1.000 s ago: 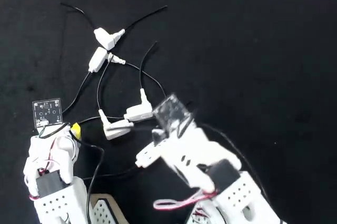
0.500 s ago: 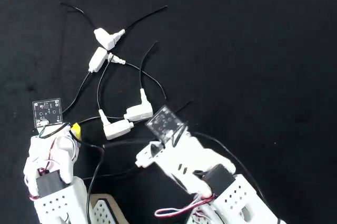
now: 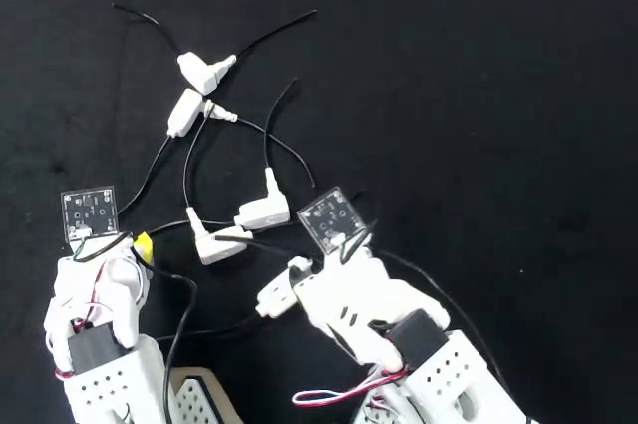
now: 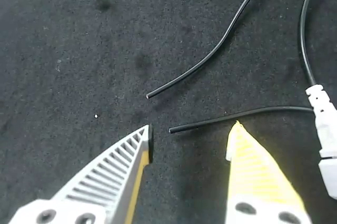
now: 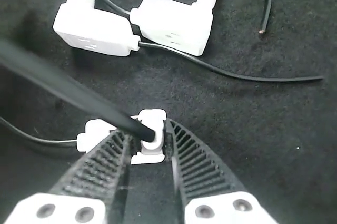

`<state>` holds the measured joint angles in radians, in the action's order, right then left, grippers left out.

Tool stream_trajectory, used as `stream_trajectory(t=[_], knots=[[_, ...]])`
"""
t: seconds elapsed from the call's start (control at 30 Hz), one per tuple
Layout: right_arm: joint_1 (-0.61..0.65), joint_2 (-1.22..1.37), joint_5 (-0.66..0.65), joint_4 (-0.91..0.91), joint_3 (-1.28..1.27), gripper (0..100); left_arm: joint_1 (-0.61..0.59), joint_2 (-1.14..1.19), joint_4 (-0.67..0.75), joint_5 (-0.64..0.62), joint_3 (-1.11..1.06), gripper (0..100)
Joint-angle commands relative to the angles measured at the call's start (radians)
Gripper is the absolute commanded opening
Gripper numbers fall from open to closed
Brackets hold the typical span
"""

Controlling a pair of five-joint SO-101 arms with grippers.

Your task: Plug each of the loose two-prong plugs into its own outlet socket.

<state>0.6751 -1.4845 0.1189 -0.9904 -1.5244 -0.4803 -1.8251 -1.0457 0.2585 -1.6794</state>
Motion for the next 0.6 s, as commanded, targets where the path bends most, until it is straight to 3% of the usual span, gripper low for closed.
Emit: stream_trajectory(t=[0.0, 0.37, 0.57], knots=[[-0.017, -0.010, 0.023, 0.032, 0.025, 1.5, -0.004, 0.000, 0.021, 0.011, -0.021, 24], [-0.035, -0.001, 0.083, 0.034, 0.124, 1.2, -0.004, 0.000, 0.023, 0.011, -0.021, 24], [-0.120, 0.317, 0.150, -0.120, 0.363, 1.2, -0.002, 0.000, 0.025, 0.011, -0.021, 24]])
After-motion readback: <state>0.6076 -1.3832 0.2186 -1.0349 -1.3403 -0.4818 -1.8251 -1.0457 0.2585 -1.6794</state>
